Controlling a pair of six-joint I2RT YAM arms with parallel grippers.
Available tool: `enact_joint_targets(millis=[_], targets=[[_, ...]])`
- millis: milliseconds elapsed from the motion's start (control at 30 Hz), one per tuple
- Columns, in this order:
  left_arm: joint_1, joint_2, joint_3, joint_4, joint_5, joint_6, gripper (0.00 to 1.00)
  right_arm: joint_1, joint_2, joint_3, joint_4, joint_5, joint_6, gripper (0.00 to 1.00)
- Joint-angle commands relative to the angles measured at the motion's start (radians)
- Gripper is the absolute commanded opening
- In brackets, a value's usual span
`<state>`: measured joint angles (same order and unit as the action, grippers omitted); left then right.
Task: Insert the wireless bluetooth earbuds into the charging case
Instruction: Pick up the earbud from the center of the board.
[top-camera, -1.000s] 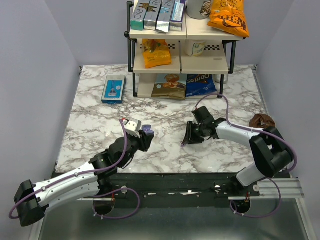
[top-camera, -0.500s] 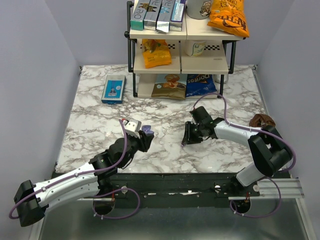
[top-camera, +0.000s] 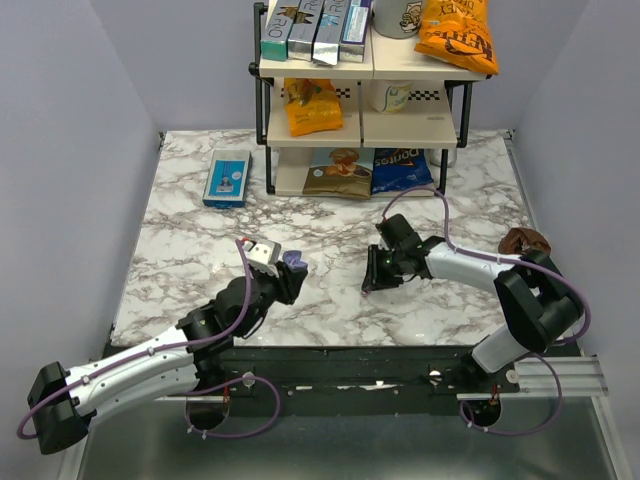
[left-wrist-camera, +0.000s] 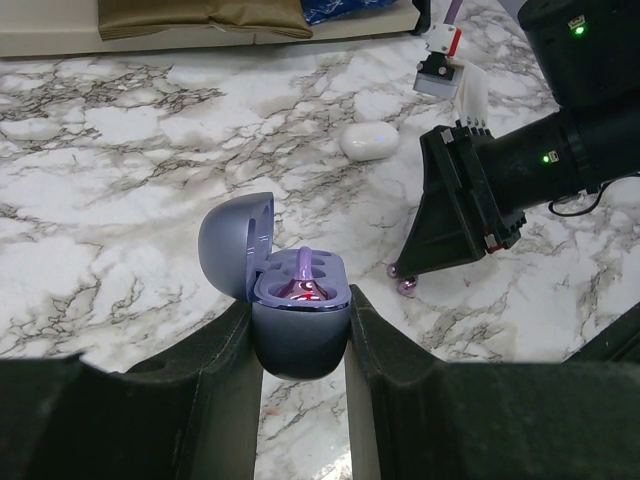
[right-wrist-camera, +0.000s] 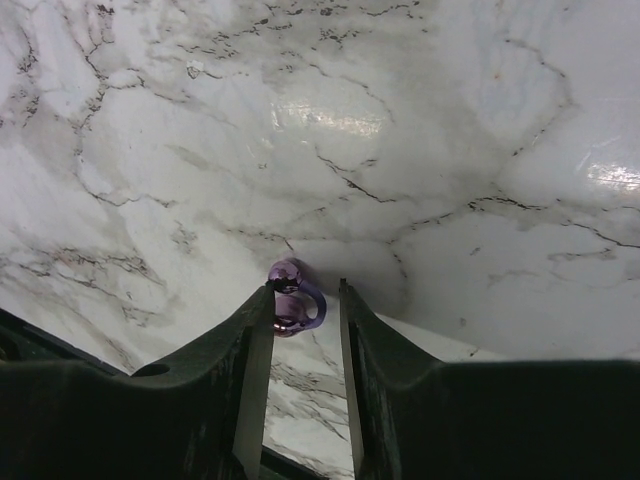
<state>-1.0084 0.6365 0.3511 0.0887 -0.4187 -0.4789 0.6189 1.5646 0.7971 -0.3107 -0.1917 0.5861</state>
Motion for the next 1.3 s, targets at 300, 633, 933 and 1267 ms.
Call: enact_joint_targets(millis=[300,633,933,1267], targets=[[-0.002,-0.020,-0.015,0.023,-0.023,0.006,0.00,0.038,0.045,0.033,-0.094,0.061,0.011,0.33],[-0.004,-0.035,-0.017,0.017,-0.022,0.006,0.00,0.039,0.029,0.037,-0.100,0.067,0.023,0.30],[-0.004,-0.040,-0.015,0.008,-0.025,0.002,0.00,0.041,0.012,0.057,-0.102,0.093,-0.035,0.04],[-0.004,-0.029,-0.021,0.017,-0.025,-0.001,0.00,0.041,-0.052,0.129,-0.120,0.095,-0.273,0.01]])
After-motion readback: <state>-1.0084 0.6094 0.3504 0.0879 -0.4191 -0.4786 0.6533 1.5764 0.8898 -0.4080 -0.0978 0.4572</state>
